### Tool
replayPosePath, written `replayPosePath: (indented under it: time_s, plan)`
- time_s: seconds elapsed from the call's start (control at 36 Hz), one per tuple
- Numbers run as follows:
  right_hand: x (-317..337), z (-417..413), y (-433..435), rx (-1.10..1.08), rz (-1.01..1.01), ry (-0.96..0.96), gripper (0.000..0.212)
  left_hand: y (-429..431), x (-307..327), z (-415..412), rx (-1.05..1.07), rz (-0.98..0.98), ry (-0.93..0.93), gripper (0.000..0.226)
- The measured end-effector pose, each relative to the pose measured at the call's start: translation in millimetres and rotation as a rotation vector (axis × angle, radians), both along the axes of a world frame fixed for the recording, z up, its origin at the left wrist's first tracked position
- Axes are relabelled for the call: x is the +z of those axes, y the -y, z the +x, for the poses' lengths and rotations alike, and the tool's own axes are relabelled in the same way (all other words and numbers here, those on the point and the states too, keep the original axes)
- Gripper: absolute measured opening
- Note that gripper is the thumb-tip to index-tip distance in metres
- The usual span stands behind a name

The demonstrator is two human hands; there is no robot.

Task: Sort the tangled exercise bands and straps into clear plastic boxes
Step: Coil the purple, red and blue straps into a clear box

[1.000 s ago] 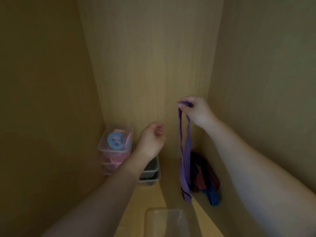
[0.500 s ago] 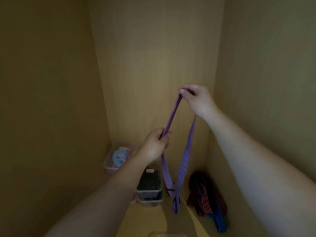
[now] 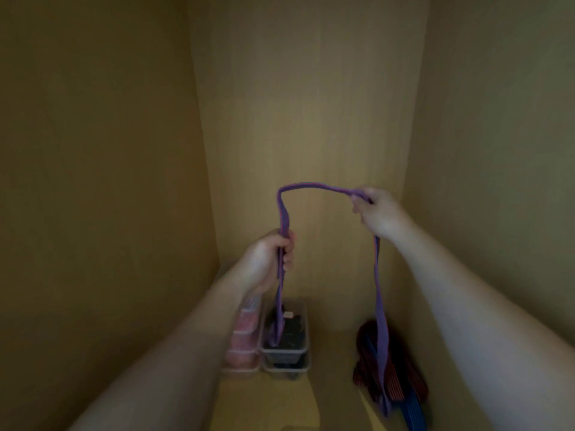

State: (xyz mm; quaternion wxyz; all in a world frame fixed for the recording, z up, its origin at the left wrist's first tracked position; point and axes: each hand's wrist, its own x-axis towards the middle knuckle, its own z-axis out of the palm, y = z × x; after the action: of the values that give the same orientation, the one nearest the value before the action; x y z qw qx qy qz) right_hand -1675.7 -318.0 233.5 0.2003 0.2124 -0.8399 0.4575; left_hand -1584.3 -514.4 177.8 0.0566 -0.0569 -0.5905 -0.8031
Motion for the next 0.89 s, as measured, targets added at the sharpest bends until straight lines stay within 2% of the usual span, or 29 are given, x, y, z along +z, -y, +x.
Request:
replayPosePath:
  time_s: [0.08,0.17,0.25,0.31,0.39,0.47,0.56,0.61,0.78,0.89]
  plan:
    - [-19.9,1.4,-0.7,0.061,-0.004,0.111,0.029,-2.2,9.7,-2.5,0.058,-0.076,-0.046,0.011]
    - [-35.5,5.3,-2.2,0.141,-0.013,0.185,0.017,-2.9,9.4,-6.9,0.097,-0.204,-0.087,0.018]
    - [-41.2,13.2,-4.8,0.278,0.007,0.269,0.037,-5.0,8.9,-9.8,0.104,-0.277,-0.113,0.018]
    - [-40.9,18.8,-2.5,0.303,0.025,0.251,0.042,-6.8,8.3,-8.5,0.089,-0.341,-0.125,0.021]
    - [-32.2,28.4,1.7,0.389,-0.072,0.263,0.057,-14.0,8.5,-7.0,0.059,-0.454,-0.132,0.026]
    - [-23.3,37.9,0.9,0.480,-0.156,0.277,0.053,-17.6,2.5,-2.2,-0.004,-0.505,-0.122,0.033]
    - [-17.6,40.9,-1.7,0.361,-0.178,0.189,0.030,-14.7,-10.5,1.4,-0.115,-0.528,-0.117,0.030]
    - [-17.5,38.4,-5.1,0.275,-0.213,0.162,0.022,-9.5,-21.2,2.6,-0.137,-0.569,-0.117,0.023]
    - [-33.1,22.3,-12.3,0.076,-0.266,0.122,0.018,3.5,-45.2,10.5,-0.149,-0.451,0.034,0.013]
    - [-46.3,19.9,-14.0,0.080,-0.085,0.150,0.012,3.3,-50.7,13.4,-0.155,-0.394,0.019,0.009]
